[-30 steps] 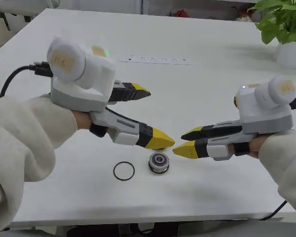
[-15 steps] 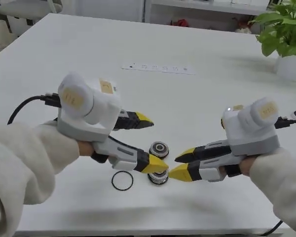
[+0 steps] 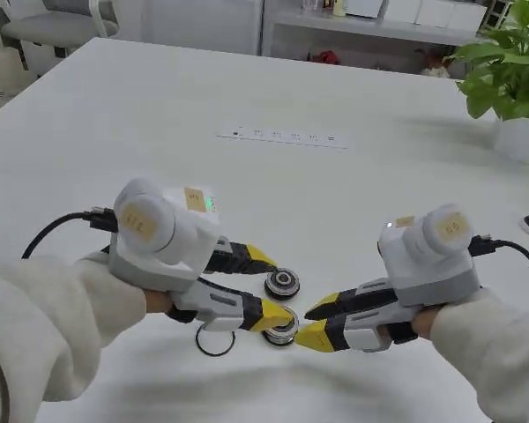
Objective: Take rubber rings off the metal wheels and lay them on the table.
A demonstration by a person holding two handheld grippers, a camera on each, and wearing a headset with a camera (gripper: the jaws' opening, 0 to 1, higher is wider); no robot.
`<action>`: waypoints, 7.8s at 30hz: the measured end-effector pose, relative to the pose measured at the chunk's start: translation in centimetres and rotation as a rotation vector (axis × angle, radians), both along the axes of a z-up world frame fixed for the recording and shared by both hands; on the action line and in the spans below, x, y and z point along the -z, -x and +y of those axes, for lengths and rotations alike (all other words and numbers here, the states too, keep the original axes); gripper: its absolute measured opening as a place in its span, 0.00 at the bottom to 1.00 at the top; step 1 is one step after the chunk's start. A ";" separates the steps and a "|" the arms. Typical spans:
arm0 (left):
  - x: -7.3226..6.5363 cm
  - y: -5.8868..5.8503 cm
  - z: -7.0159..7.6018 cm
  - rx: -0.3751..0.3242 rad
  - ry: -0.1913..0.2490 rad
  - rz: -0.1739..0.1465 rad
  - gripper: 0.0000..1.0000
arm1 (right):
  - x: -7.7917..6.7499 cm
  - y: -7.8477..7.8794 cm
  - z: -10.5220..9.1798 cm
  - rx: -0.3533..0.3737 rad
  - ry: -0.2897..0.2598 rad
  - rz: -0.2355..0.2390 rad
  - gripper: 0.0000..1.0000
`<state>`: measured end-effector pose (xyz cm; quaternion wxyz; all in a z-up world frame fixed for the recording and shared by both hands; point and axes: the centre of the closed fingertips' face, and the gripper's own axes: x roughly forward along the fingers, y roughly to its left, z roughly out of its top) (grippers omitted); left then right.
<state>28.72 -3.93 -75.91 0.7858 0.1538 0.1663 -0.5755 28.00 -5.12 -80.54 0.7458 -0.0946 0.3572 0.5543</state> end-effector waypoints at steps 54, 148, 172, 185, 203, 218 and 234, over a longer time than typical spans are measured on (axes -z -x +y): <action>3.5 0.1 -0.9 -0.023 -0.052 0.065 0.15 | 1.1 -0.4 0.0 0.030 0.048 0.043 0.00; 3.5 0.1 -0.9 -0.036 -0.040 0.058 0.15 | -1.1 -1.1 0.8 0.280 -0.129 0.361 0.00; 1.1 1.5 0.3 0.085 -0.123 0.041 0.46 | -1.8 -1.4 0.4 0.306 -0.145 0.351 0.00; -1.4 1.5 1.6 0.091 -0.123 0.011 0.63 | -3.6 -2.0 0.8 0.323 -0.212 0.336 0.00; -4.8 0.3 4.6 -0.023 -0.043 -0.044 0.72 | -6.1 -2.2 1.4 0.325 -0.296 0.304 0.00; -4.7 0.7 6.7 -0.101 -0.018 -0.033 0.74 | -7.3 -1.7 2.7 0.283 -0.330 0.285 0.00; -4.4 0.8 8.4 -0.145 0.000 -0.013 0.77 | -8.1 -1.4 4.1 0.254 -0.349 0.277 0.00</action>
